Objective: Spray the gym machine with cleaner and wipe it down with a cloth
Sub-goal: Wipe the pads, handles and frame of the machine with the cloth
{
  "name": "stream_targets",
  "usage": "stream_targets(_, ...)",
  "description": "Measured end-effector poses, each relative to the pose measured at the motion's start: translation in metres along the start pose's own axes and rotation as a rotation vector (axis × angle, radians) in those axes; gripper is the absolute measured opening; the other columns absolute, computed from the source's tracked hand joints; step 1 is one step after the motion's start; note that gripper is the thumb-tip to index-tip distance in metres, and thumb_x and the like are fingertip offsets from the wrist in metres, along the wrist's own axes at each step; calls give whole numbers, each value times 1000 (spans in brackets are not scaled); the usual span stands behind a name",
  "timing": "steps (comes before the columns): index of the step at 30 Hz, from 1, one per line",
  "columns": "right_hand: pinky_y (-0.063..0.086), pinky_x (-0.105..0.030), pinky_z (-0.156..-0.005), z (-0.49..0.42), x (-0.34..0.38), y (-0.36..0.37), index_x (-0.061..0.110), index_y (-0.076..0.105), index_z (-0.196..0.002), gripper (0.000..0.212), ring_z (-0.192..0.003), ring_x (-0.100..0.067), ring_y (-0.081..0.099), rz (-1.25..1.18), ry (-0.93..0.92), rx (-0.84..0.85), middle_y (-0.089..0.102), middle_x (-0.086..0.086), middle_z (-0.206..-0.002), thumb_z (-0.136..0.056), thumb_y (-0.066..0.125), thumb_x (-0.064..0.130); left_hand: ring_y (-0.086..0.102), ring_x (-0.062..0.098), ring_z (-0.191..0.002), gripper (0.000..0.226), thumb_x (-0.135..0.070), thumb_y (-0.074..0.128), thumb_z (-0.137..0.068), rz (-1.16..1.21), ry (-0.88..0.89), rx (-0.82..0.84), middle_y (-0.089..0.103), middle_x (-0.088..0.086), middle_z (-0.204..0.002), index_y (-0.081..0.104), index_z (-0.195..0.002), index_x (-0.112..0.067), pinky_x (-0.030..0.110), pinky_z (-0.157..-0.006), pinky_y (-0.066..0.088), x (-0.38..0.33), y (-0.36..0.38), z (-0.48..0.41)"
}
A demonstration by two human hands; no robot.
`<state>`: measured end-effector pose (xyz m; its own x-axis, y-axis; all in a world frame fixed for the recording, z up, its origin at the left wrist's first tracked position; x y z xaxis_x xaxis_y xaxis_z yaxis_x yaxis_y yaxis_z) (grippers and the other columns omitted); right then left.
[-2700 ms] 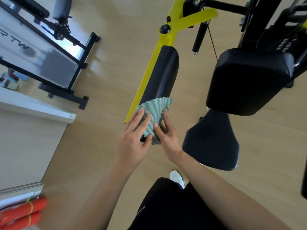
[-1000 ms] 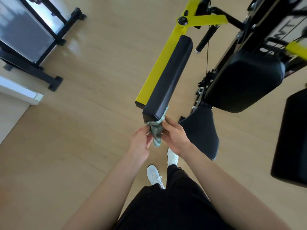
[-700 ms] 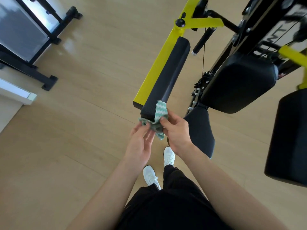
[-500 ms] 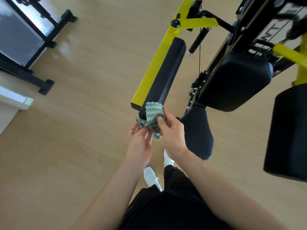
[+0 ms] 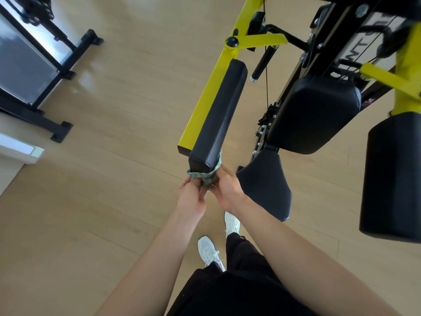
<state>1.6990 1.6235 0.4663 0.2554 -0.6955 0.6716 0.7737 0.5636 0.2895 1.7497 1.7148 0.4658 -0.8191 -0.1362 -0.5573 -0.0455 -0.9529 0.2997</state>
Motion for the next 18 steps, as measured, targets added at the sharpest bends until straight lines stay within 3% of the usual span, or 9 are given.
stream_targets(2,57,-33,-84,8,5,1,8,66,-128,32,-98,-23,69,21,-54,-5,74,-15,-114,-108,41,10,66,17,-96,33,5,45,-104,59,-12,64,64,15,-120,57,-134,0,26,-92,55,1,0,5)
stream_targets(4,58,-33,-88,16,11,4,14,68,-126,30,-100,-19,71,51,-138,-6,76,-8,-113,-108,44,12,70,21,-102,34,1,49,-104,107,16,40,66,20,-129,55,-138,0,30,-98,55,-3,2,13)
stream_targets(7,57,-30,-81,32,26,11,15,68,-113,23,-86,-5,71,111,-265,-43,76,8,-94,-105,49,6,74,18,-95,39,2,56,-101,122,106,45,66,22,-131,51,-139,3,25,-84,61,-10,7,21)
stream_targets(10,57,-29,-93,44,43,17,29,61,-137,47,-101,-9,69,167,-367,-43,73,0,-120,-98,56,4,75,14,-89,38,8,61,-95,71,188,41,68,19,-122,51,-131,8,31,-90,61,-22,13,36)
stream_targets(12,57,-33,-98,49,52,17,30,66,-132,44,-112,-14,68,226,-440,-49,70,-2,-129,-96,60,5,73,11,-85,32,8,63,-94,13,243,33,68,11,-109,53,-125,10,32,-91,61,-31,19,49)
stream_targets(15,60,-39,-86,58,60,2,15,73,-113,24,-97,-19,72,267,-511,-117,76,-5,-106,-94,64,4,69,16,-81,13,0,67,-95,-100,333,46,68,5,-96,58,-103,-7,36,-85,59,-34,25,60)
stream_targets(18,60,-49,-92,72,69,-25,19,74,-110,26,-101,-25,73,266,-529,-188,78,-3,-102,-94,66,1,64,13,-80,18,-6,73,-92,-321,480,105,66,-2,-87,60,-90,-19,36,-81,57,-33,41,75)
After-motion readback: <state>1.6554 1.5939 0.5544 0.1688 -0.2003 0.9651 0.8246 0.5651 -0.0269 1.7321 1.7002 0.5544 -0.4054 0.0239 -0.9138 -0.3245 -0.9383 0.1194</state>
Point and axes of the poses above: each hand's wrist, its own z-axis away from the middle knuckle, its own y-axis out of the palm, x = y × z, the point moved 5 cm from there along -z, towards the middle knuckle
